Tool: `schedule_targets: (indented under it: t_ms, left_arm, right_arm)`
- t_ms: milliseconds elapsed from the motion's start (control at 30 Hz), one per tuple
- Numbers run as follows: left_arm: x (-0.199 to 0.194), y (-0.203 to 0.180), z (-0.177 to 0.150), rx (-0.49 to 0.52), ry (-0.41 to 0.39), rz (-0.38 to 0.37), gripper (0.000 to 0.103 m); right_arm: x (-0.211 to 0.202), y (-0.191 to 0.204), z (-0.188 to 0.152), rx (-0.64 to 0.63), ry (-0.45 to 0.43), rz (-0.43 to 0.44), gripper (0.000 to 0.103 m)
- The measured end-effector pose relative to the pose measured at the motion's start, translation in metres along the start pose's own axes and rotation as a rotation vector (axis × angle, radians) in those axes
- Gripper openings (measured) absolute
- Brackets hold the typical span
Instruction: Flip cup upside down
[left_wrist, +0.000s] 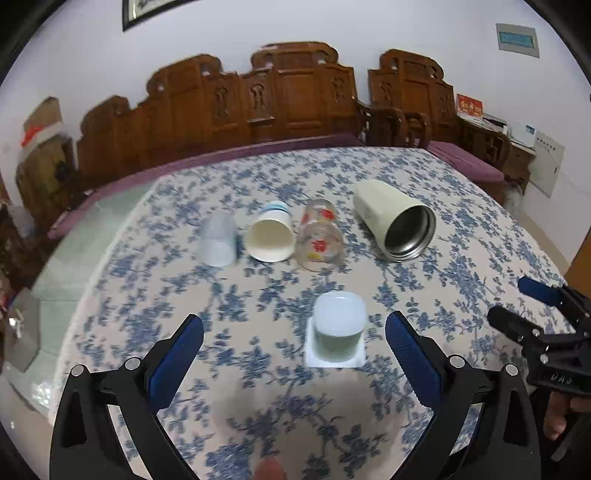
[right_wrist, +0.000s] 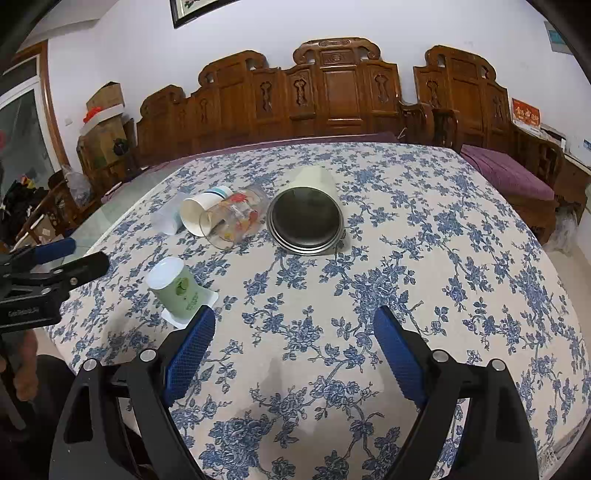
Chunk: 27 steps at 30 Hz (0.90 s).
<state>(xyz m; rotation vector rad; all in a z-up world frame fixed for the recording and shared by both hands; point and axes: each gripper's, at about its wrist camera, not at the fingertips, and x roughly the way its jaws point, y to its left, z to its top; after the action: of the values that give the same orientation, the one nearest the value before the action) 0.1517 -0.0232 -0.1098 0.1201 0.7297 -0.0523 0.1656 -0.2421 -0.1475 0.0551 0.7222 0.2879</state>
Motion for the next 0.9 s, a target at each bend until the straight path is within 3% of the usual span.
schedule_targets:
  t_ms: [167, 433, 900]
  left_arm:
    - [-0.011, 0.011, -0.008, -0.039, 0.029, -0.007, 0.095]
    - [-0.031, 0.022, -0.025, -0.081, 0.033, -0.018, 0.095]
    - [-0.138, 0.029, -0.011, -0.088, -0.146, -0.012, 0.095]
  right_arm:
    - [-0.007, 0.007, -0.002, -0.005, -0.012, 0.01, 0.1]
    - [-0.026, 0.021, -0.007, 0.011, -0.018, 0.018, 0.1]
    - [-0.135, 0.075, 0.008, -0.06, -0.209, -0.001, 0.1]
